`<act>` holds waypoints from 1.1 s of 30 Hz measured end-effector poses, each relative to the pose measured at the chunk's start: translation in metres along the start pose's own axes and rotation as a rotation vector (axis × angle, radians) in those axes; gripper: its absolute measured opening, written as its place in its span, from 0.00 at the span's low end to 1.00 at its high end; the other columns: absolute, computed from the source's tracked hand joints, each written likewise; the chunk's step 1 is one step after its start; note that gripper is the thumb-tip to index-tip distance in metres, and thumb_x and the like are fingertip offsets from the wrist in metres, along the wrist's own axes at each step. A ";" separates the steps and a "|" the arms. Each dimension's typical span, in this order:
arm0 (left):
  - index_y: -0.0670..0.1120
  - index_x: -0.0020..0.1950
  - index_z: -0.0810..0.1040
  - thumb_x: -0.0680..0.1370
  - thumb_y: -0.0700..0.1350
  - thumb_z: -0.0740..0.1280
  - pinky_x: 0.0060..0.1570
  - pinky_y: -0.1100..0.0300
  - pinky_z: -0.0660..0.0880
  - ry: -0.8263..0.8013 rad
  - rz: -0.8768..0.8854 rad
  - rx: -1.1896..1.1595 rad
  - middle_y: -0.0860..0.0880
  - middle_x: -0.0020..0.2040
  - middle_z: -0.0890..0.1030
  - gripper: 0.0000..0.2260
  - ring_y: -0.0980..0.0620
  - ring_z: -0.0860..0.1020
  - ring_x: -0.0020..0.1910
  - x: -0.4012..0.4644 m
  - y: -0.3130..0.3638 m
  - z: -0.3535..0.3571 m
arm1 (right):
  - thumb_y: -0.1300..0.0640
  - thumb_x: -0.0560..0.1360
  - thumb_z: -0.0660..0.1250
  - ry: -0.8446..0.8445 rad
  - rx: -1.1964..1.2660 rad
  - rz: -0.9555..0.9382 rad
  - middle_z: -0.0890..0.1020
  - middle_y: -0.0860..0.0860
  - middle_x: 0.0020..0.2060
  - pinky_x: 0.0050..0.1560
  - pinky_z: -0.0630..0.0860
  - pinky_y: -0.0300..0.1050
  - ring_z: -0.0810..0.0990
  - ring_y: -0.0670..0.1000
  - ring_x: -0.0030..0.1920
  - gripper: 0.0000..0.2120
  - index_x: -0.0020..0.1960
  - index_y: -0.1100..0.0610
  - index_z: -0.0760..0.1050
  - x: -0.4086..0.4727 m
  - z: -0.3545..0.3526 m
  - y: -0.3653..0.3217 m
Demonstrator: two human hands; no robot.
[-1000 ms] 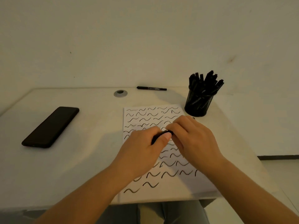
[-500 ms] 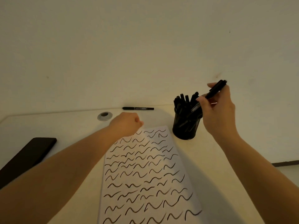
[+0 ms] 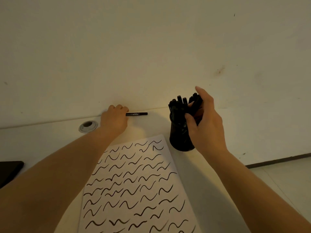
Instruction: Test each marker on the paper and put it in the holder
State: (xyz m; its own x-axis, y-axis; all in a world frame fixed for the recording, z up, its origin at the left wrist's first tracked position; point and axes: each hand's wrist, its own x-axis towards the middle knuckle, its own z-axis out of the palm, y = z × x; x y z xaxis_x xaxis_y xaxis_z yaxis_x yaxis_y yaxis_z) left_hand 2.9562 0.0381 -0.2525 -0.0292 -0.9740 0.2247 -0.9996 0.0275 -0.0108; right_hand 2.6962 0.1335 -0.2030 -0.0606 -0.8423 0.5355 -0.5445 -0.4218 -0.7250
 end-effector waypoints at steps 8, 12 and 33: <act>0.45 0.55 0.75 0.78 0.47 0.60 0.41 0.53 0.63 0.102 0.031 0.027 0.43 0.50 0.76 0.10 0.41 0.72 0.50 0.010 -0.001 0.018 | 0.63 0.73 0.65 0.017 -0.025 -0.043 0.73 0.42 0.56 0.53 0.71 0.40 0.72 0.42 0.53 0.28 0.66 0.44 0.60 -0.006 0.009 0.009; 0.43 0.52 0.74 0.79 0.47 0.59 0.38 0.55 0.61 0.096 0.038 0.066 0.43 0.48 0.76 0.10 0.42 0.72 0.48 0.012 -0.002 0.018 | 0.64 0.72 0.66 0.031 -0.023 -0.049 0.71 0.40 0.53 0.51 0.72 0.41 0.71 0.41 0.51 0.27 0.63 0.43 0.61 -0.006 0.010 0.010; 0.53 0.49 0.68 0.79 0.47 0.55 0.28 0.72 0.67 0.072 0.167 -0.867 0.57 0.35 0.75 0.04 0.63 0.71 0.29 -0.142 0.046 -0.097 | 0.49 0.74 0.60 -0.064 0.318 0.204 0.78 0.47 0.36 0.36 0.71 0.29 0.75 0.40 0.35 0.10 0.54 0.47 0.74 -0.072 0.000 -0.073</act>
State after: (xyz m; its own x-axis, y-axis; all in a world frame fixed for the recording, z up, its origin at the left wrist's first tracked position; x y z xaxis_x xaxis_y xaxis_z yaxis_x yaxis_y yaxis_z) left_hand 2.9142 0.2000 -0.1901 -0.1462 -0.9263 0.3472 -0.6332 0.3573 0.6866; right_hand 2.7403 0.2251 -0.1885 -0.0833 -0.9346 0.3457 -0.2390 -0.3180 -0.9174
